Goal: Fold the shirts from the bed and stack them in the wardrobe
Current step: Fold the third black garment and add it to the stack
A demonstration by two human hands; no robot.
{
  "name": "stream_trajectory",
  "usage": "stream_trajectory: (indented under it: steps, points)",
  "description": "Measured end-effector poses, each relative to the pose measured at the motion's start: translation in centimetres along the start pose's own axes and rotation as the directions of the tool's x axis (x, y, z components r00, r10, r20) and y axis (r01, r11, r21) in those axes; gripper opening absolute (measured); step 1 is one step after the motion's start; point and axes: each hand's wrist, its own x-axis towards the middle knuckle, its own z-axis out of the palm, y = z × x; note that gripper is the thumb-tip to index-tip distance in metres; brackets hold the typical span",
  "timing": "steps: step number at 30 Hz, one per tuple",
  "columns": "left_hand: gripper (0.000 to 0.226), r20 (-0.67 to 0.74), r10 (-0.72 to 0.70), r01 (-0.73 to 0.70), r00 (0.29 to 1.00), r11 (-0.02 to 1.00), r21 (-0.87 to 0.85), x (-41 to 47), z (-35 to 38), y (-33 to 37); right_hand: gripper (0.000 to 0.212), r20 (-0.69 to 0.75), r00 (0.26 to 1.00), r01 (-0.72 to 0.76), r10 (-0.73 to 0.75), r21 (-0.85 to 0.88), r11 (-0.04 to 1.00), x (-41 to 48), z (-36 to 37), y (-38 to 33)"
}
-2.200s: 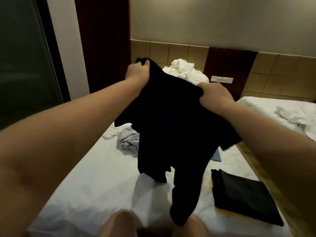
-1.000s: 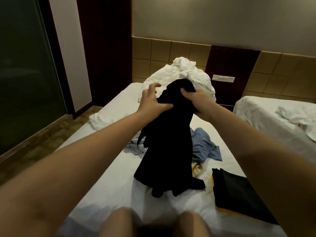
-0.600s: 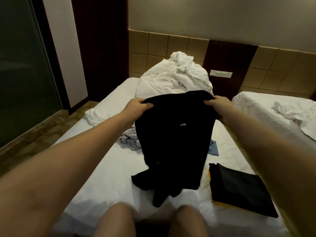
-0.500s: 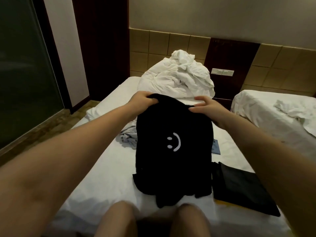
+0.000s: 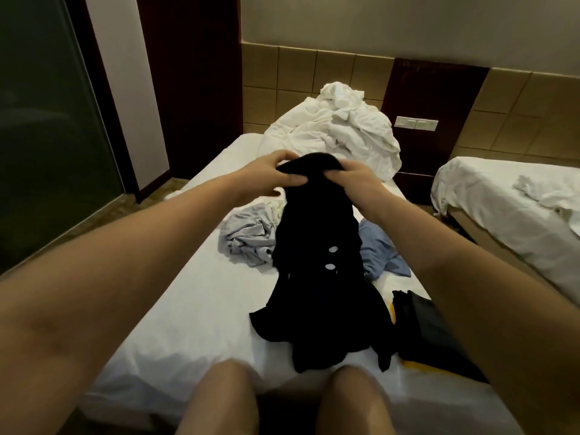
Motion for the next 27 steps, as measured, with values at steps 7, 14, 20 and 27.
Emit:
stream_trajectory:
  steps: [7,14,20,27]
  points:
    - [0.072,0.202,0.019,0.041,0.979,0.956,-0.289,0.0,2.1,-4.1,0.017,0.043,0.998,-0.067,0.053,0.478,0.876,-0.4,-1.4,-3.5]
    - [0.016,-0.272,0.041,-0.127,0.961,0.944,-0.306,1.8,3.1,-3.4,0.020,-0.322,0.925,-0.079,0.199,0.349,0.934,-0.2,-6.1,-2.3]
    - [0.017,-0.187,0.250,-0.204,0.950,0.950,0.235,2.2,1.8,1.4,0.050,-0.271,0.961,0.030,-0.054,-0.090,0.995,0.1,-6.0,-2.2]
    - [0.022,-0.190,0.214,-0.181,0.958,0.968,0.177,2.0,1.3,5.8,0.009,0.116,0.985,0.172,-0.128,-0.579,0.797,0.5,-1.9,-4.7]
